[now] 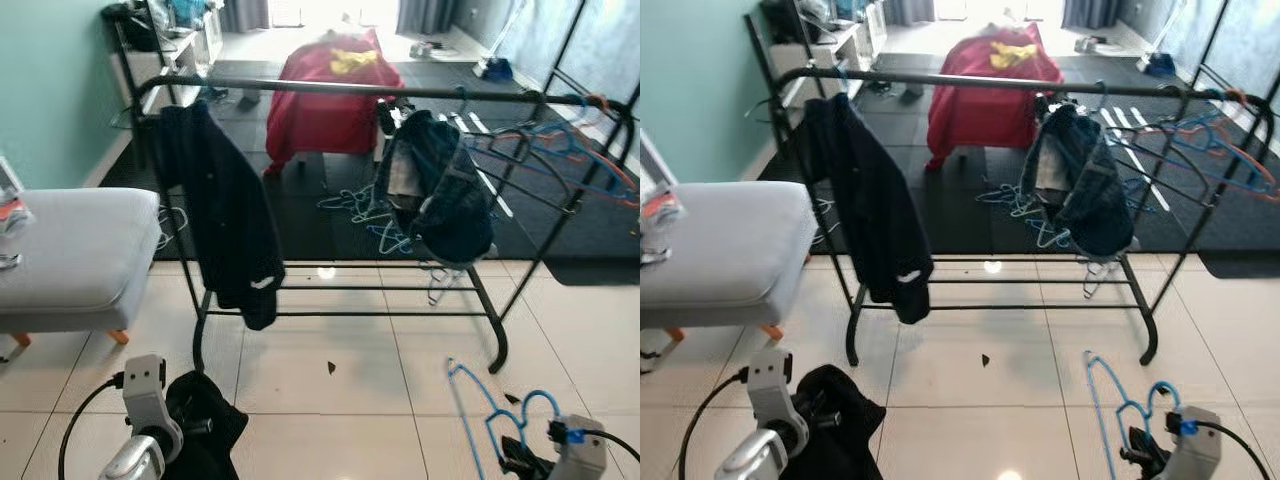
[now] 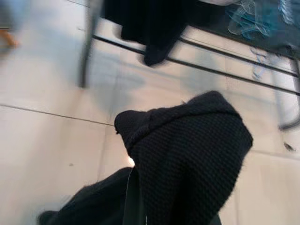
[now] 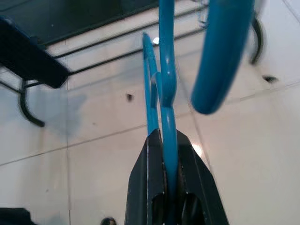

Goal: Hang hanger

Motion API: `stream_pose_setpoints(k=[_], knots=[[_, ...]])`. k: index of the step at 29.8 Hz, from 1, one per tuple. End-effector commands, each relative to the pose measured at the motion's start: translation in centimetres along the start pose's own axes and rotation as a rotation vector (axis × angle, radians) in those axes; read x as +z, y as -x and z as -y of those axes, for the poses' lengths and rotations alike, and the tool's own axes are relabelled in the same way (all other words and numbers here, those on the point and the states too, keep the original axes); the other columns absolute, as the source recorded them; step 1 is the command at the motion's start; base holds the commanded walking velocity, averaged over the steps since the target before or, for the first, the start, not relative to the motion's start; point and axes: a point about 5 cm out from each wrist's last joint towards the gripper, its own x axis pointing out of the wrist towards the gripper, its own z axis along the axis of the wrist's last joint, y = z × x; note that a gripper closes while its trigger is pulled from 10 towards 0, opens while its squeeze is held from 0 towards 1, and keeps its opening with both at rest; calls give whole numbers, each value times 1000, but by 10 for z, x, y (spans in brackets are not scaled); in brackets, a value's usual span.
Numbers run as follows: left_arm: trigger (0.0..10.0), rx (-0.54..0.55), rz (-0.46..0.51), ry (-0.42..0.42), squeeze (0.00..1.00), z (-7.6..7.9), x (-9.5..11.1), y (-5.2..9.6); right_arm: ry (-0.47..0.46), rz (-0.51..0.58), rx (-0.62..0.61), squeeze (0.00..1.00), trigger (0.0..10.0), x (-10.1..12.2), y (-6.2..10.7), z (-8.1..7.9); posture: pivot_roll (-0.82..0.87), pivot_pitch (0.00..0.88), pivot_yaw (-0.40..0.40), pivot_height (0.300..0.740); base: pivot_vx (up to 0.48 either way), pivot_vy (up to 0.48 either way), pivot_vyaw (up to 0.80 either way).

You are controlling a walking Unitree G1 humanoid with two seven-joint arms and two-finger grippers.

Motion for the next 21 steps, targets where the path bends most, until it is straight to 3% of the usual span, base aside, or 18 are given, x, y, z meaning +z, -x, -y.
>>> stream_pose_setpoints(k=[1,21], knots=[[10000,-3,21,-22,0,2,3,0,0,-5,-3,0,10000,-5,1,0,-33,60,-40,740,0,0,719],[10000,-13,23,-54,0,7,-1,0,-10,4,4,0,10000,-11,-5,0,-28,22,-29,740,0,0,724]])
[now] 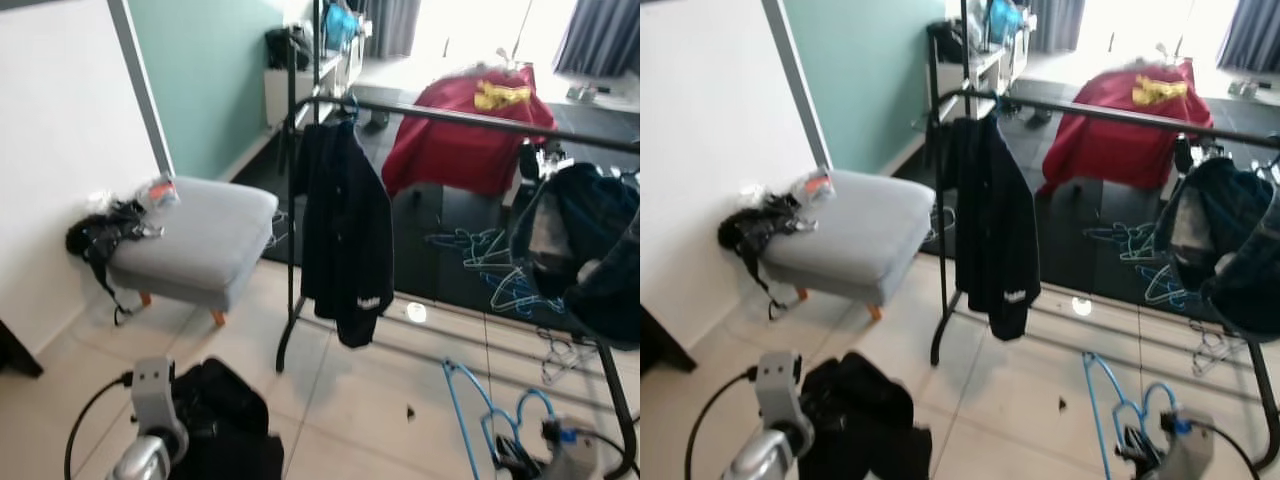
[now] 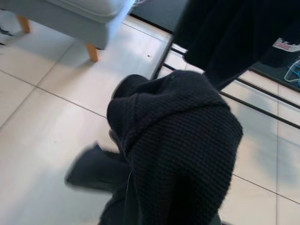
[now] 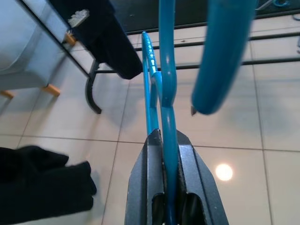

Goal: Hang hanger

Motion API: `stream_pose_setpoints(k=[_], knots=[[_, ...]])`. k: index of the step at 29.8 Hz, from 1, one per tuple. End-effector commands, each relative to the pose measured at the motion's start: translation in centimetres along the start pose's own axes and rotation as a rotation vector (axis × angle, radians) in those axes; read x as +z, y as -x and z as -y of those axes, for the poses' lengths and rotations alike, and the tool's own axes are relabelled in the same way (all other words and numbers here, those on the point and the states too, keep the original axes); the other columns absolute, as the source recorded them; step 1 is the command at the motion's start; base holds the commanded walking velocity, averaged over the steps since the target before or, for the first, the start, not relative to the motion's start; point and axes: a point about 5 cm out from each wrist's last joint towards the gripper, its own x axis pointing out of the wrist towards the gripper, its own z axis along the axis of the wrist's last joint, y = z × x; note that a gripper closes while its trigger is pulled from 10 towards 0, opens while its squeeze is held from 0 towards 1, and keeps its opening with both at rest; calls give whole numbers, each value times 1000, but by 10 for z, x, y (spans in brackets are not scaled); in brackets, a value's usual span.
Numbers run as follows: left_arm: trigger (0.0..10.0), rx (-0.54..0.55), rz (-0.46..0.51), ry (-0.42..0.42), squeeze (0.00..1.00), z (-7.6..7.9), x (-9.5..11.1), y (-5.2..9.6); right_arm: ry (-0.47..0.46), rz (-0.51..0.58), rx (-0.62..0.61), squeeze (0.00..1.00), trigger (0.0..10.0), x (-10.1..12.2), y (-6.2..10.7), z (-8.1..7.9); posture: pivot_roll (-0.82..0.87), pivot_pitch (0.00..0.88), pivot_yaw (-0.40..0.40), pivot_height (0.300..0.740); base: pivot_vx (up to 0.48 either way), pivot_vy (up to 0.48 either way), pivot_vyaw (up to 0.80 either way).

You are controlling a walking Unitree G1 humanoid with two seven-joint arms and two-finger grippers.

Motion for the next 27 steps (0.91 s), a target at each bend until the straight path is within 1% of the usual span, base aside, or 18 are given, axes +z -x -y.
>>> stream_pose_setpoints(k=[1,13,27], knots=[[10000,2,2,-14,0,-2,0,0,1,0,-3,0,10000,-2,1,0,-28,22,-29,740,0,0,725],[10000,11,-10,-16,0,-6,0,-2,-1,17,-2,0,10000,-1,0,0,-25,42,-27,740,0,0,725],[10000,16,-8,-12,0,-7,-1,-2,-2,21,1,0,10000,-1,0,0,-21,55,-31,740,0,0,725]])
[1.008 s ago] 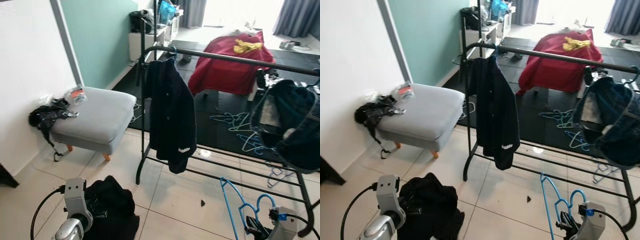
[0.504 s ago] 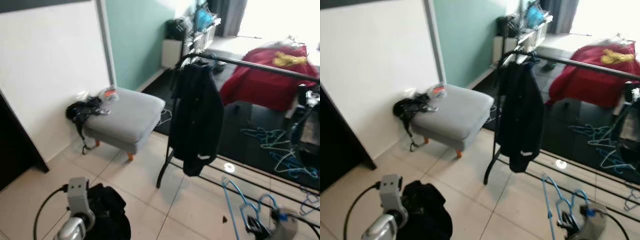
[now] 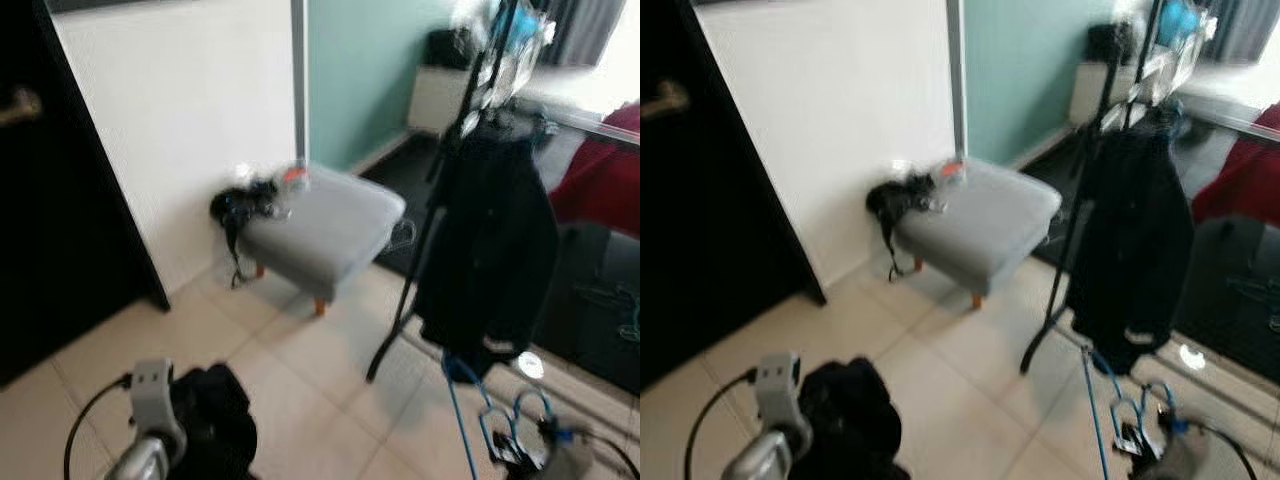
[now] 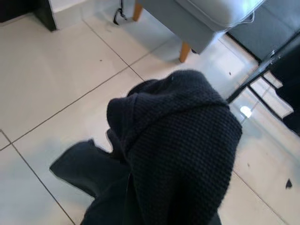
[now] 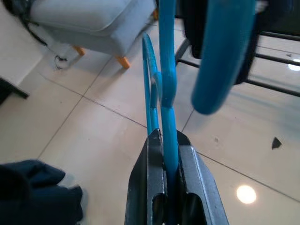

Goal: Hang hanger

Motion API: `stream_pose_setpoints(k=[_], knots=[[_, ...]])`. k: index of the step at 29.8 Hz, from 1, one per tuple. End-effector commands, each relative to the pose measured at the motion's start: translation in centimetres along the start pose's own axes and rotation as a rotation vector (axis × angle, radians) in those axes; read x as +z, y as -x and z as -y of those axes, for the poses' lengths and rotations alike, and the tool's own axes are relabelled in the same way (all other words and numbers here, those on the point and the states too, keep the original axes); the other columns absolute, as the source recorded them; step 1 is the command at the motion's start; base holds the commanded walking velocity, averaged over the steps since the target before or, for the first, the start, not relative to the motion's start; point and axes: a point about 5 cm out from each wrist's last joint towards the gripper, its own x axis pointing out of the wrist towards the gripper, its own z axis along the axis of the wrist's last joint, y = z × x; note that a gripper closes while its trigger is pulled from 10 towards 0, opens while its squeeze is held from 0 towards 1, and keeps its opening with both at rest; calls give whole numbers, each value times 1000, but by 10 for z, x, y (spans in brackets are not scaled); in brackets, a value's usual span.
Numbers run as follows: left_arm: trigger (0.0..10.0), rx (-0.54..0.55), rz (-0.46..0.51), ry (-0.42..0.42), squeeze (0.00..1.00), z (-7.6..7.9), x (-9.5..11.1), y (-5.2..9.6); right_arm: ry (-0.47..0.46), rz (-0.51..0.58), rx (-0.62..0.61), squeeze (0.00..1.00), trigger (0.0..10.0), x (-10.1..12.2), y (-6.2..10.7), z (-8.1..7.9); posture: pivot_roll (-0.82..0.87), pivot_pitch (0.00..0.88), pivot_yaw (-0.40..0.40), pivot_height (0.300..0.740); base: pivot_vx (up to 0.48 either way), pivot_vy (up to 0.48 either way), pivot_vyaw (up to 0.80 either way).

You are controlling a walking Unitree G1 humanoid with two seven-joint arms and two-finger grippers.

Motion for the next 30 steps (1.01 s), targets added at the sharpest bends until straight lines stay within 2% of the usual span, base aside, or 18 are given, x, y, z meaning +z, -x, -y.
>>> stream_pose_setpoints(k=[1,18,30], knots=[[10000,11,14,-11,0,-4,3,0,-6,0,9,0,10000,-2,0,-2,-22,57,-31,740,0,0,725],[10000,7,15,-12,0,-5,6,-3,-6,15,-2,0,10000,0,-3,-3,-38,58,-3,740,0,0,725],[10000,17,31,-11,0,-5,7,-2,-13,10,6,0,10000,-1,-3,-3,-11,61,-35,740,0,0,725]])
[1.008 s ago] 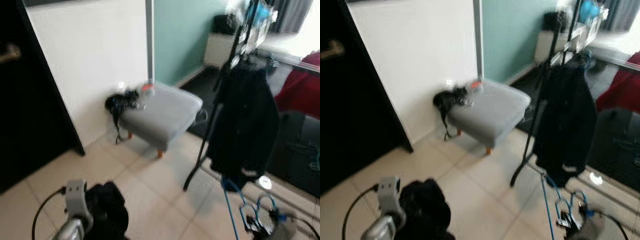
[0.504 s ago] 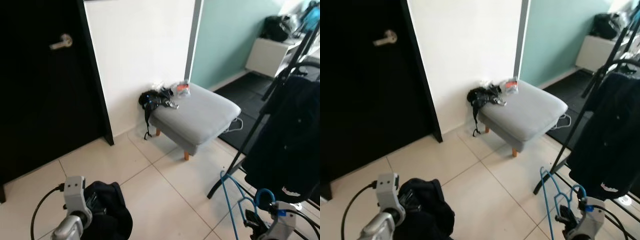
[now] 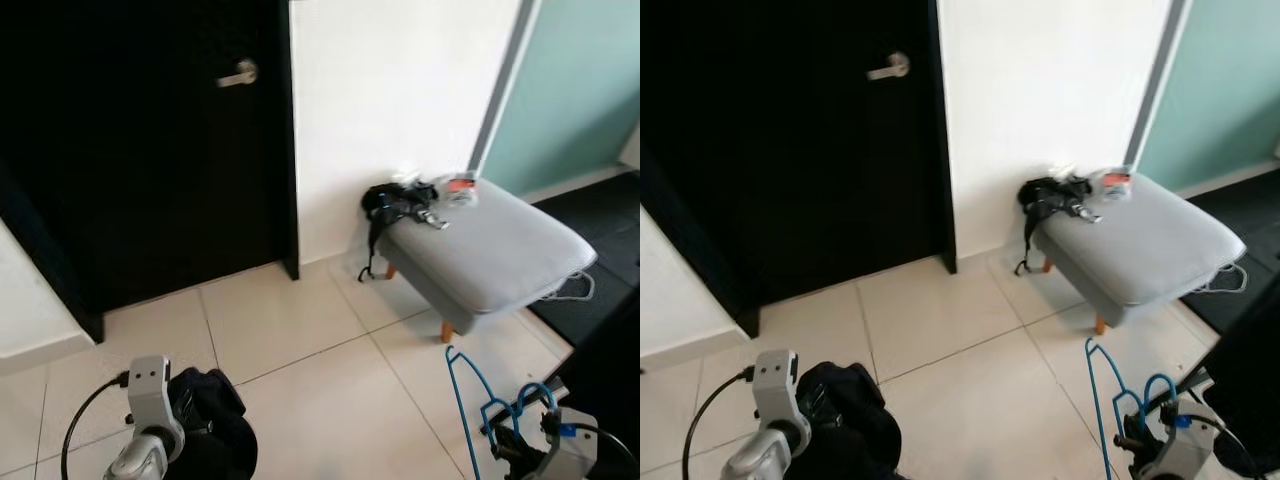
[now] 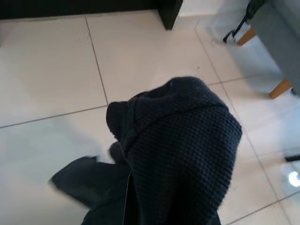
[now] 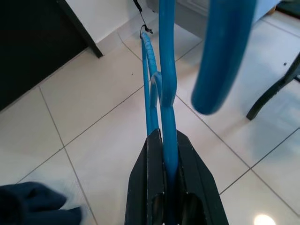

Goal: Hang hanger

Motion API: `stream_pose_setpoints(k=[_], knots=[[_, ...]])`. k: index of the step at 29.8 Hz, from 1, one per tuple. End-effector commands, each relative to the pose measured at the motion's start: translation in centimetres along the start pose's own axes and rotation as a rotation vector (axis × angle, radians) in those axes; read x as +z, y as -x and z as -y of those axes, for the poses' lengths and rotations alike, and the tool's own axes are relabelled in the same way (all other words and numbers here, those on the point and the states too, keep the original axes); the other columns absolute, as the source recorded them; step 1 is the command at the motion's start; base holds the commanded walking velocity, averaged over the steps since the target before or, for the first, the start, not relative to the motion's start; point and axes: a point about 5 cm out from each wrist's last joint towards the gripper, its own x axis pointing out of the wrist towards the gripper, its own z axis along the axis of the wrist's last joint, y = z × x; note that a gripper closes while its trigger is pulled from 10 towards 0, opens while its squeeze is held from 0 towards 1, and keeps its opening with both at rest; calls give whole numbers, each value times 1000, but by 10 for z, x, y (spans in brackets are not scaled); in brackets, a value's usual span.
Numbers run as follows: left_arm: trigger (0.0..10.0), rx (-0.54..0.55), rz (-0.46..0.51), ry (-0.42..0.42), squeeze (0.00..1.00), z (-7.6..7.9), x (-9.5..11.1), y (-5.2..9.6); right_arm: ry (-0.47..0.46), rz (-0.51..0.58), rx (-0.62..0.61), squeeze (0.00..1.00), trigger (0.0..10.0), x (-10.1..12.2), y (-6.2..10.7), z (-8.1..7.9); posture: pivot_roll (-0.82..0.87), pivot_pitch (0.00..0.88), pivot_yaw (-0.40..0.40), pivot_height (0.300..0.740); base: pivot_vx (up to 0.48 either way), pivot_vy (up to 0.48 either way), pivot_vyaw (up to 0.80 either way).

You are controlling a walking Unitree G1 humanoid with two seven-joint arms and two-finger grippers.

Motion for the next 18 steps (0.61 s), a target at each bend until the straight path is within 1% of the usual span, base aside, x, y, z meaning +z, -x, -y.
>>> stream_pose_setpoints(k=[1,18], knots=[[10000,14,24,-19,0,-5,3,2,-8,-6,19,0,10000,-3,-1,-5,-11,61,-35,740,0,0,725],[10000,12,27,-17,0,-4,1,4,-10,-15,20,0,10000,-4,0,-2,-1,54,-51,740,0,0,725]])
